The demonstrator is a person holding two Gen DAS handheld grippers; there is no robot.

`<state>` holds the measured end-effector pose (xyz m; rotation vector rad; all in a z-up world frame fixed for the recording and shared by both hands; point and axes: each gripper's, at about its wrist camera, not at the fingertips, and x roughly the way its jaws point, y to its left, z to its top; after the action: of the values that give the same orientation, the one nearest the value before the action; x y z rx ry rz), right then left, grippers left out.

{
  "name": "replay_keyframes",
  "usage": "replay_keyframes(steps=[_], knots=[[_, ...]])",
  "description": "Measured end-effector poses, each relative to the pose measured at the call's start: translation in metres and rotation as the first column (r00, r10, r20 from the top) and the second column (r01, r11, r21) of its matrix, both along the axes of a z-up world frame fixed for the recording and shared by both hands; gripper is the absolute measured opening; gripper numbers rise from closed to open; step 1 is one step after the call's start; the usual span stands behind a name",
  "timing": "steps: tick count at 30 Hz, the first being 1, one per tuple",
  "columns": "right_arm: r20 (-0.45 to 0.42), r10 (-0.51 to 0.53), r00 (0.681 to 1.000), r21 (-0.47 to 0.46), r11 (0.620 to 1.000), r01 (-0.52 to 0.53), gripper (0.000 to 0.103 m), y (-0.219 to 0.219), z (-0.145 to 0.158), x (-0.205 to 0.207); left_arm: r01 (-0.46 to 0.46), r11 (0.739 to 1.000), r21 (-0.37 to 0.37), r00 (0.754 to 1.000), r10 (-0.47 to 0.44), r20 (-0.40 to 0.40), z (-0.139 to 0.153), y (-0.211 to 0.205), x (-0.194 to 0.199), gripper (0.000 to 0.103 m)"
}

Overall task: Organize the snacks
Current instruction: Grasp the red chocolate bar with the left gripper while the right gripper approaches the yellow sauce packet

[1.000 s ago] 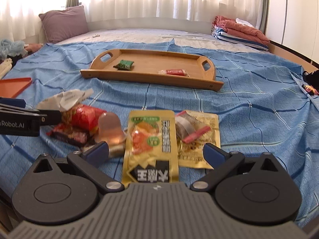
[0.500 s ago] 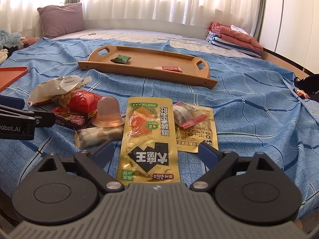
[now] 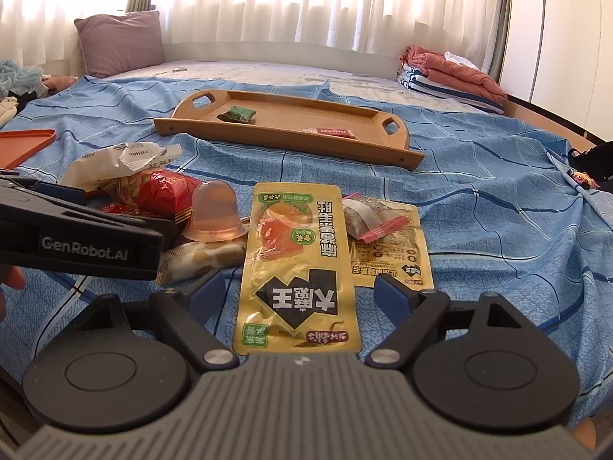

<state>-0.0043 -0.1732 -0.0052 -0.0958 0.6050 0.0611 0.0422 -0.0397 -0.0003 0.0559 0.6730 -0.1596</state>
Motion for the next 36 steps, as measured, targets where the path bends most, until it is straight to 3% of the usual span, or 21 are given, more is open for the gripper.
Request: replay_keyframes(steps=[7, 12, 16, 23, 31, 33, 35, 36], knots=[[-0.011, 0.008, 1.000, 0.016, 1.000, -0.007, 0.091, 0.002, -0.004, 0.006, -0.015, 0.997, -0.075, 0.999, 0.012, -0.042, -0.008, 0.008, 0.009, 0.096], [-0.012, 0.007, 1.000, 0.007, 1.000, -0.007, 0.092, 0.004, -0.005, 0.007, -0.009, 0.998, -0.069, 0.999, 0.006, -0.043, -0.008, 0.009, 0.009, 0.094], [-0.019, 0.008, 1.000, 0.022, 1.000, -0.008, 0.094, 0.003, -0.006, 0.008, 0.017, 0.999, -0.043, 0.999, -0.019, -0.027, -0.006, 0.003, 0.004, 0.067], [-0.022, 0.010, 1.000, 0.022, 1.000, -0.010, 0.095, 0.003, -0.006, 0.008, 0.042, 0.999, -0.007, 0.999, -0.042, -0.010, -0.003, 0.001, -0.005, 0.064], [-0.012, -0.019, 1.000, -0.005, 1.000, 0.019, 0.101, 0.006, -0.008, 0.009, 0.041, 0.994, 0.102, 0.998, -0.046, 0.043, -0.001, 0.011, -0.020, 0.067], [-0.010, -0.030, 0.999, 0.008, 1.000, 0.030, 0.101, 0.005, -0.007, 0.009, 0.028, 0.996, 0.082, 0.998, -0.031, 0.045, 0.000, 0.014, -0.020, 0.075], [-0.008, -0.035, 0.999, 0.019, 0.999, 0.035, 0.100, 0.004, -0.006, 0.008, 0.011, 0.998, 0.066, 0.998, -0.015, 0.056, 0.000, 0.016, -0.020, 0.091], [-0.007, -0.035, 0.999, 0.024, 0.999, 0.035, 0.100, 0.004, -0.005, 0.008, 0.008, 0.998, 0.063, 0.998, -0.012, 0.066, 0.000, 0.017, -0.020, 0.093]])
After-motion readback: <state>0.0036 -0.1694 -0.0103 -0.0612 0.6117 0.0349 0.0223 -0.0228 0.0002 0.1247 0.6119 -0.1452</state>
